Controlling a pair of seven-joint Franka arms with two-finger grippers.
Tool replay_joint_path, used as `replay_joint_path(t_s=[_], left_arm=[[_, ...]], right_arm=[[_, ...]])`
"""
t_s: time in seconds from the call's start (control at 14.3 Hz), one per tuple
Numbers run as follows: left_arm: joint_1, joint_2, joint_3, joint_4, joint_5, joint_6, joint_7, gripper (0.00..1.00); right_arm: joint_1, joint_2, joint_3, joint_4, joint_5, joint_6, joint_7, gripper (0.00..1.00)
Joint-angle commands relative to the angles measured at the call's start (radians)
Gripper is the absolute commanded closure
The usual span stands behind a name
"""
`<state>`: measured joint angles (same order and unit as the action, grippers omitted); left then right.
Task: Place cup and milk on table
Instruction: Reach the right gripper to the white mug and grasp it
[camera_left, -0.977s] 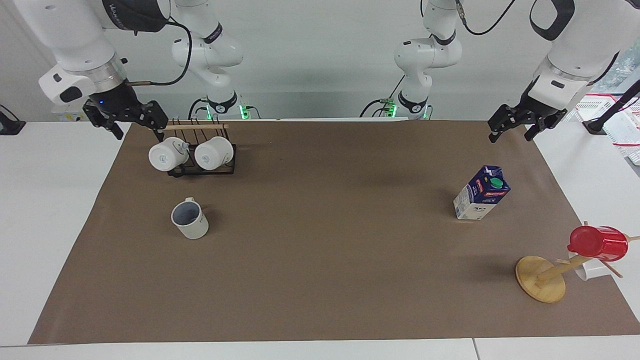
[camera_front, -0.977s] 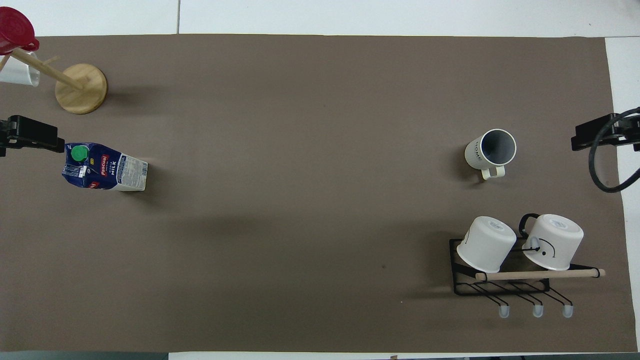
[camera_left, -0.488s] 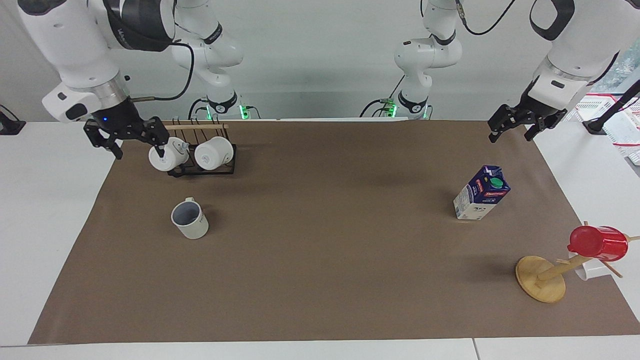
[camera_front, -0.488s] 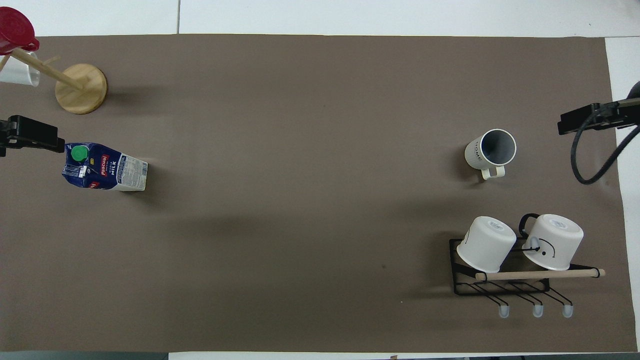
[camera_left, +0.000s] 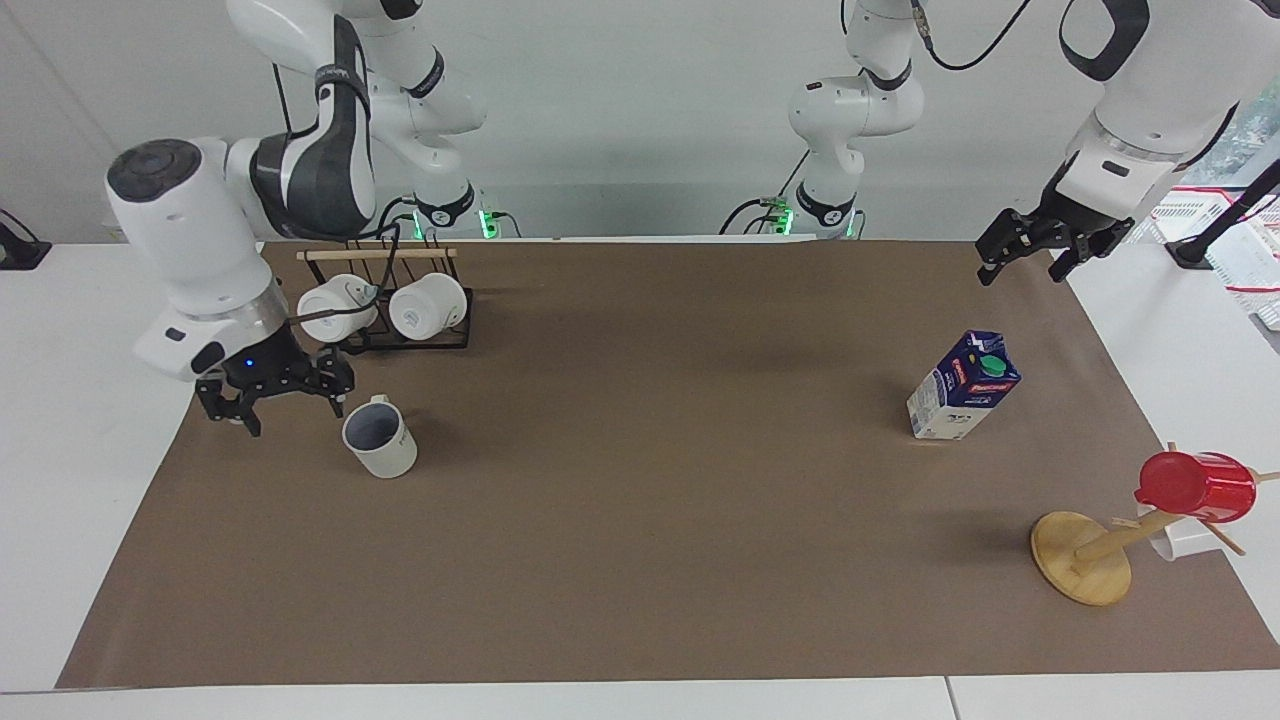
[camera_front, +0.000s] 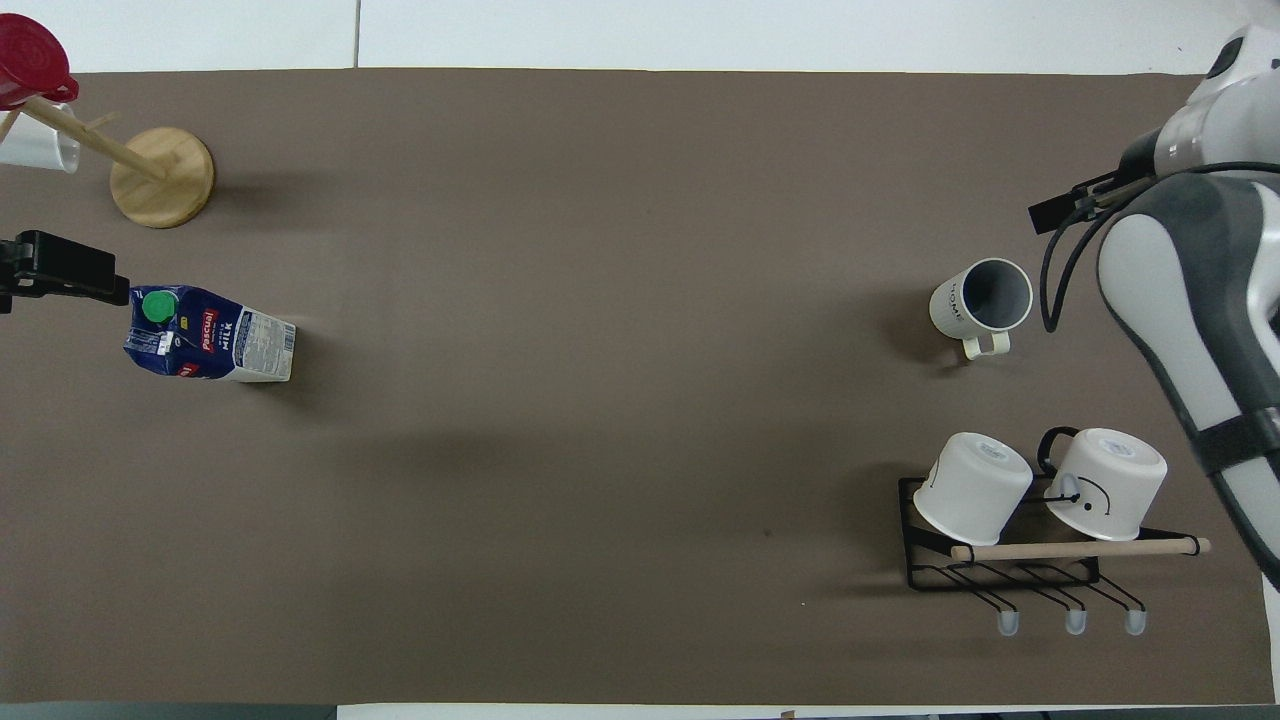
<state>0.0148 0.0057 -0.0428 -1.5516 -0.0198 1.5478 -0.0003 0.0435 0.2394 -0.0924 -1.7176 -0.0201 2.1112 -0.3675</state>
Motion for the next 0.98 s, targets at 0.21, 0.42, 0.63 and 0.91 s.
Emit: replay_joint_path(t_s=[0.21, 0.42, 0.63, 0.91], left_arm=[[-0.002, -0.013, 0.001, -0.012, 0.009, -0.026, -0.007, 0.00], [-0.004, -0.023, 0.001, -0.018, 0.009, -0.019, -0.004, 0.00], [0.008, -0.082, 0.009, -0.163, 0.009, 0.147, 0.003, 0.00], [0.044, -0.098, 0.008, -0.303, 0.009, 0.310, 0.040, 0.00]], right_arm=[[-0.008, -0.032, 0.008, -0.207, 0.052, 0.127, -0.089, 0.00], [-0.014, -0.041, 0.008, -0.250, 0.071, 0.153, -0.159, 0.01], [-0.020, -0.017, 0.006, -0.278, 0.071, 0.214, -0.168, 0.12], [-0.016, -0.008, 0.006, -0.278, 0.078, 0.227, -0.165, 1.00]])
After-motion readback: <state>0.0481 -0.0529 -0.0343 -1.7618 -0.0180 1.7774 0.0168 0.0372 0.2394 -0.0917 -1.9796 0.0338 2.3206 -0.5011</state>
